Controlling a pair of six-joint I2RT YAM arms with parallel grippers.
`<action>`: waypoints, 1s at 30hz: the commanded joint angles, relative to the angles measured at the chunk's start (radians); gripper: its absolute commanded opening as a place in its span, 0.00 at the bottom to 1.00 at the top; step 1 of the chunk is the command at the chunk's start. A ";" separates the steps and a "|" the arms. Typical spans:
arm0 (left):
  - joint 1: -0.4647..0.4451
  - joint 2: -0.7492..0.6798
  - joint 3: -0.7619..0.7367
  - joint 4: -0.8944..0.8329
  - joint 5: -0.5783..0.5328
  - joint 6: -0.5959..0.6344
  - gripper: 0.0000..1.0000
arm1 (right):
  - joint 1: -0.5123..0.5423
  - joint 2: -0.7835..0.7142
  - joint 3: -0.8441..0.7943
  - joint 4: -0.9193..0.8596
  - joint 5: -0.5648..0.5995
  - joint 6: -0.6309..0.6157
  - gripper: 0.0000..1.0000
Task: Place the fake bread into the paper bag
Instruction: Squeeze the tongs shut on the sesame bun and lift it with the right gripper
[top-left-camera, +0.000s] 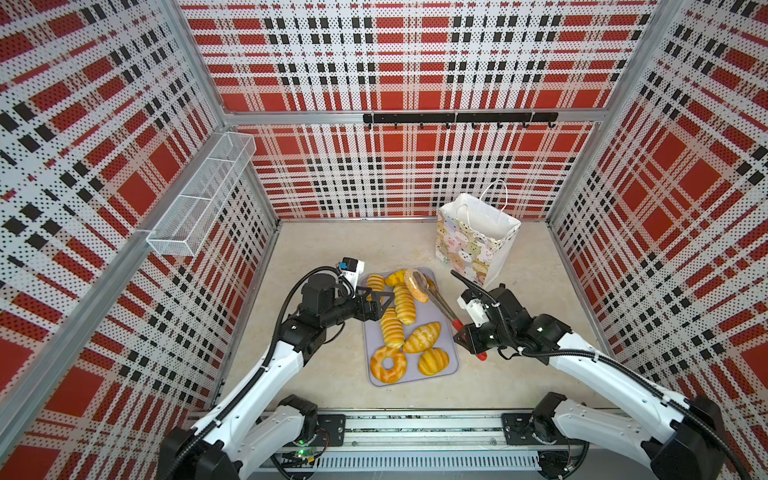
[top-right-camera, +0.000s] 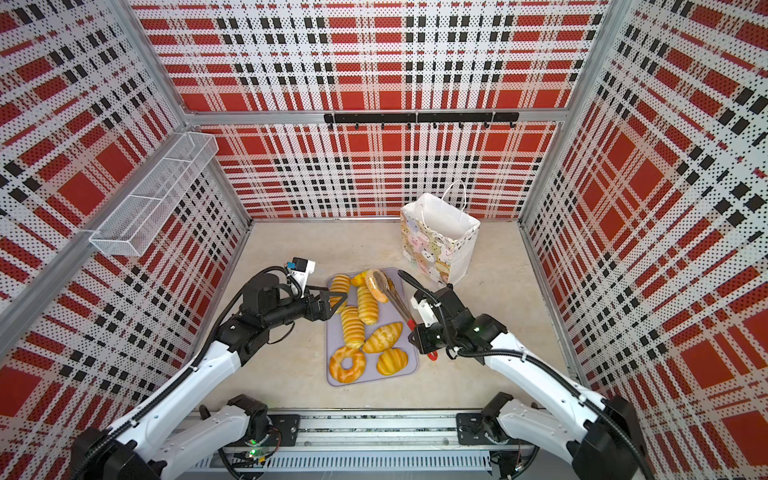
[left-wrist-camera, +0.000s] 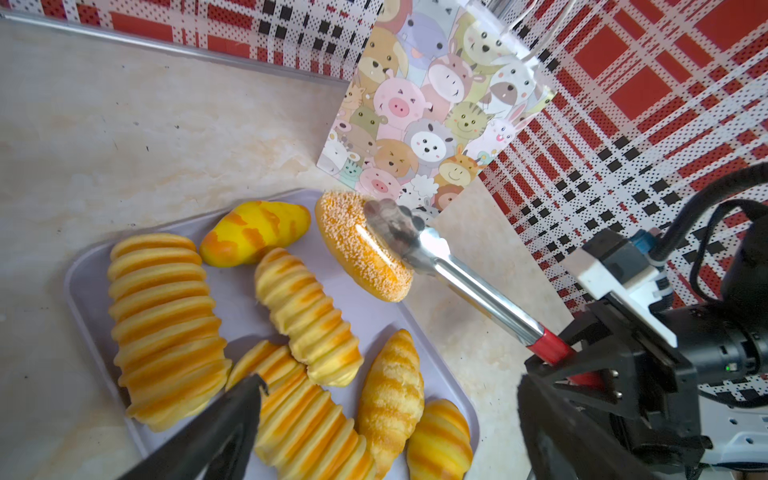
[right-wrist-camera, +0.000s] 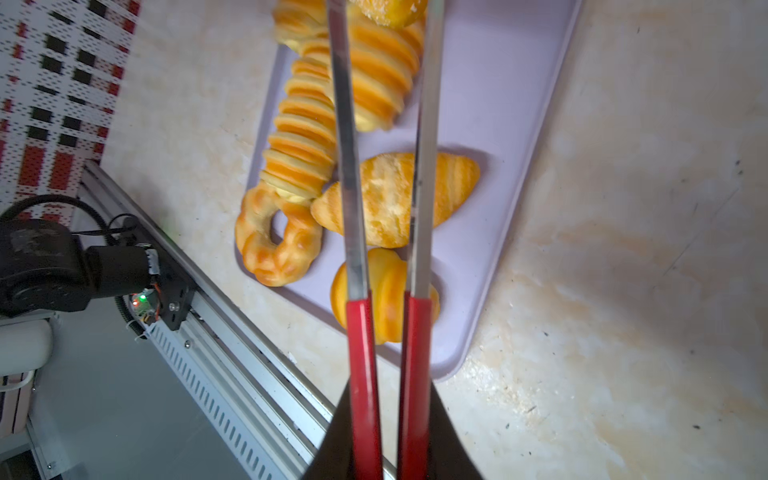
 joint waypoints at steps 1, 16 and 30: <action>0.011 -0.030 -0.014 0.039 0.006 0.017 0.98 | 0.002 -0.049 0.040 0.044 -0.005 -0.043 0.16; 0.042 -0.093 -0.017 0.129 0.009 -0.011 0.98 | 0.002 -0.176 0.042 0.124 0.012 -0.084 0.16; -0.018 -0.065 0.069 0.228 0.016 -0.057 0.98 | 0.002 -0.159 0.316 0.035 0.241 -0.183 0.16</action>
